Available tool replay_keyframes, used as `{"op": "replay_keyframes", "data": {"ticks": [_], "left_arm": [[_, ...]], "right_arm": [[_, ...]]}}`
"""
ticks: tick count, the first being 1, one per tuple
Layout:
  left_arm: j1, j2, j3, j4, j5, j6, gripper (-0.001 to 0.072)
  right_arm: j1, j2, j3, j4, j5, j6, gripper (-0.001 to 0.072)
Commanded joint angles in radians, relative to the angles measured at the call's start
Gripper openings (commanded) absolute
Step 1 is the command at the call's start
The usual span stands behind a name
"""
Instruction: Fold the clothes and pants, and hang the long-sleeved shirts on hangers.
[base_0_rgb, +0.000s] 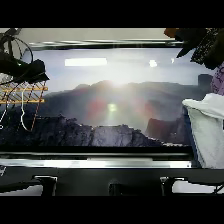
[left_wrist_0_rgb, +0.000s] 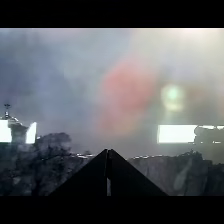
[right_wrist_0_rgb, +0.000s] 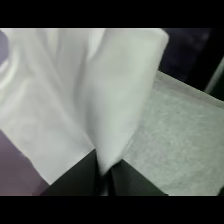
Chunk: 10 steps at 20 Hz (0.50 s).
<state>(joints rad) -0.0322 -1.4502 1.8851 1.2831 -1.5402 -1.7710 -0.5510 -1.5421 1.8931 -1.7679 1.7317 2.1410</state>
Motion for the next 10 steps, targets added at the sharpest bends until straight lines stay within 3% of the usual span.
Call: {"op": "replay_keyframes", "data": {"ticks": [1, 10], "left_arm": [[0.0, 0.0, -0.002, 0.001, -0.029, 0.02, 0.0014], [0.0, 0.0, -0.005, 0.001, -0.041, 0.021, 0.0014]], "right_arm": [[0.001, 0.026, -0.142, -0.089, 0.074, -0.107, 0.003], [-0.001, 0.163, -0.516, -0.18, 0.079, -0.146, 0.0031]]}}
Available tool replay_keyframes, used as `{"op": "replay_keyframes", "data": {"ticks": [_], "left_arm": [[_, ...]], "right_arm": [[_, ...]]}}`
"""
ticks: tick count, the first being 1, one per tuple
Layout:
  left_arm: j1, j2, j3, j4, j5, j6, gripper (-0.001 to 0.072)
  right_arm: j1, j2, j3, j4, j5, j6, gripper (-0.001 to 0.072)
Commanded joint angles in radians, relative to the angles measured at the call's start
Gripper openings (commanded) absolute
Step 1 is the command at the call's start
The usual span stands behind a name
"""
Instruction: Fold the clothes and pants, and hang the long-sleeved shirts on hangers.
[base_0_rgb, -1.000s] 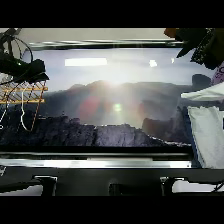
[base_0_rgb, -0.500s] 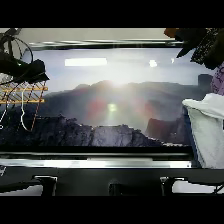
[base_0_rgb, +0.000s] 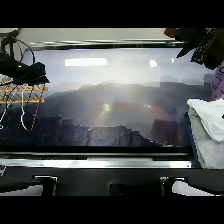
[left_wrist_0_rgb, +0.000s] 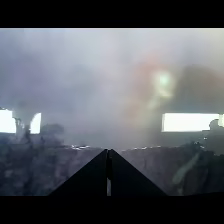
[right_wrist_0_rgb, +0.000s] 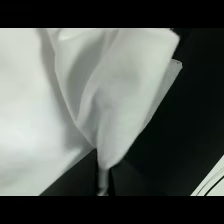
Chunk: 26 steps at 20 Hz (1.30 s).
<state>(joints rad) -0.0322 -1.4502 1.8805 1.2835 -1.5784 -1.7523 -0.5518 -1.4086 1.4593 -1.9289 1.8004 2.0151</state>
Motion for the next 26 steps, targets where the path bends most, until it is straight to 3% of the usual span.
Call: {"op": "replay_keyframes", "data": {"ticks": [1, 5, 11, 22, 23, 26], "left_arm": [[0.0, 0.0, 0.0, 0.001, -0.003, 0.002, 0.0015], [0.0, -0.001, 0.0, 0.001, -0.003, 0.002, 0.0015], [0.0, -0.001, 0.0, 0.002, -0.003, 0.024, 0.0015], [0.0, -0.015, 0.0, 0.002, -0.003, 0.024, 0.0015], [0.0, -0.015, 0.0, 0.002, -0.003, 0.024, 0.0015], [0.0, -0.015, 0.0, 0.008, -0.003, 0.025, 0.0015]], "right_arm": [[0.0, 0.032, -0.094, -0.02, 0.013, -0.031, 0.0031], [0.0, 0.033, -0.14, -0.026, 0.025, -0.091, 0.0031], [-0.001, 0.033, -0.252, -0.15, -0.001, -0.144, 0.0031], [0.0, 0.033, -0.368, -0.232, -0.037, -0.145, 0.0033], [0.0, 0.033, -0.368, -0.252, -0.041, -0.145, 0.009], [0.0, 0.036, -0.367, -0.347, -0.028, -0.096, 0.0395]]}}
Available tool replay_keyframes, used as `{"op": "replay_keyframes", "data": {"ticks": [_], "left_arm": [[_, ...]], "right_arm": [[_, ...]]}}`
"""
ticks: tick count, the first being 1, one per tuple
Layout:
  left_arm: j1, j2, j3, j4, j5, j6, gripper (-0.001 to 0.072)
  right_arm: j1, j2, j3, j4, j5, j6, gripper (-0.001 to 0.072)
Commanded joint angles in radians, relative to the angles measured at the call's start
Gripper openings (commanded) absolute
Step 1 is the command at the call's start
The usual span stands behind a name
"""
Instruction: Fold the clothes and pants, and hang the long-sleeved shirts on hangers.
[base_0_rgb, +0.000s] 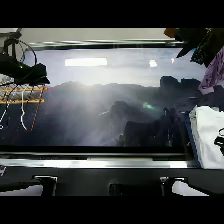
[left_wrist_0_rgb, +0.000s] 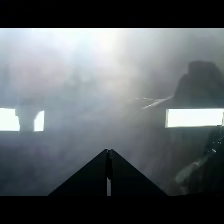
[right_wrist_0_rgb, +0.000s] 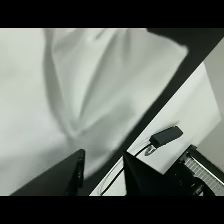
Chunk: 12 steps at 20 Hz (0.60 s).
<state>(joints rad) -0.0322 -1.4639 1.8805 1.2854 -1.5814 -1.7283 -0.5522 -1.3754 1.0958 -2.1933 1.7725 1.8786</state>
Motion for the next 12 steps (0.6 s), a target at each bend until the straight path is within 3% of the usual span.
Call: {"op": "replay_keyframes", "data": {"ticks": [1, 4, 6, 7, 9, 11, 12], "left_arm": [[0.0, -0.002, 0.0, 0.013, 0.001, 0.002, 0.0015], [0.0, -0.005, 0.0, 0.04, 0.003, 0.029, 0.0015], [0.0, -0.018, 0.0, 0.06, 0.004, 0.032, 0.0015], [0.0, -0.024, 0.0, 0.069, 0.004, 0.044, 0.0015], [-0.002, -0.028, -0.02, 0.082, 0.007, 0.046, 0.0015], [-0.003, -0.011, -0.082, 0.082, 0.008, 0.058, 0.0014], [-0.003, 0.007, -0.133, 0.082, 0.011, 0.058, 0.0014]], "right_arm": [[0.0, 0.012, 0.0, -0.088, -0.01, 0.055, 0.048], [0.002, 0.057, 0.077, 0.058, -0.124, 0.063, 0.0467], [0.01, 0.101, 0.171, 0.332, -0.293, 0.035, 0.0233], [0.033, 0.124, 0.208, 0.487, -0.397, -0.002, 0.0184], [0.131, 0.15, 0.249, 0.708, -0.562, -0.062, 0.0181], [0.286, 0.149, 0.256, 0.822, -0.599, -0.111, 0.0177], [0.375, 0.147, 0.256, 0.829, -0.589, -0.12, 0.0125]]}}
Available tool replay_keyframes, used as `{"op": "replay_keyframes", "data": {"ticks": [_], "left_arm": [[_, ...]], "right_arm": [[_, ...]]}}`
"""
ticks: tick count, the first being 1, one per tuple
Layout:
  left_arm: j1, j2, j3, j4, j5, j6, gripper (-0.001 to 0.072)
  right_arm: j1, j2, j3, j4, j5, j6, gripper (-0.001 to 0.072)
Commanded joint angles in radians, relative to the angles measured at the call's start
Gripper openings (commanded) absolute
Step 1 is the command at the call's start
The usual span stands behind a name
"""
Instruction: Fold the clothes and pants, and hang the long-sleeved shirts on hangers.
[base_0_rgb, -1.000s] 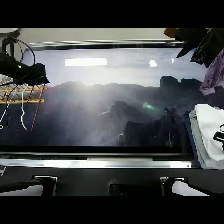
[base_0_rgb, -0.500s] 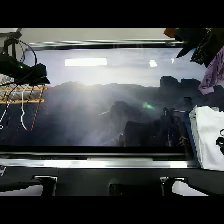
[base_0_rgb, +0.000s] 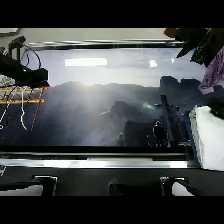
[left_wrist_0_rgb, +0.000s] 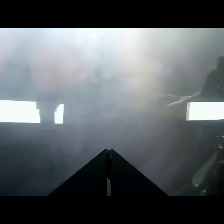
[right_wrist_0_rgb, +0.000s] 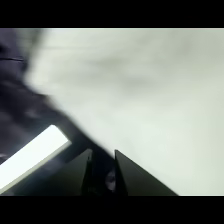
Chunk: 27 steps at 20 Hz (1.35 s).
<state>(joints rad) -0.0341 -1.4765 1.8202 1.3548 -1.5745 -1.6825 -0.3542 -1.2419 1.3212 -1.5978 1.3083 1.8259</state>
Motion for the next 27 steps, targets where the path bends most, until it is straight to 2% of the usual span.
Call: {"op": "replay_keyframes", "data": {"ticks": [1, 4, 7, 9, 16, 27], "left_arm": [[-0.001, 0.042, -0.129, 0.013, 0.013, 0.015, 0.0015], [-0.009, 0.15, -0.33, 0.013, 0.083, 0.019, 0.0015], [-0.026, 0.243, -0.471, 0.02, 0.136, 0.056, 0.0014], [-0.032, 0.27, -0.51, 0.037, 0.134, 0.063, 0.0015], [-0.03, 0.273, -0.515, 0.041, 0.099, 0.06, 0.0016], [-0.03, 0.273, -0.515, 0.041, 0.099, 0.06, 0.0016]], "right_arm": [[0.273, 0.013, 0.031, 0.233, -0.109, -0.101, 0.0038], [0.497, 0.013, 0.031, 0.213, -0.056, -0.117, 0.0032], [0.606, 0.013, 0.031, 0.172, -0.002, -0.137, 0.0033], [0.616, 0.013, 0.031, 0.172, 0.019, -0.168, 0.0033], [0.615, 0.016, 0.031, 0.135, 0.099, -0.17, 0.0034], [0.615, 0.016, 0.031, 0.135, 0.097, -0.17, 0.0034]]}}
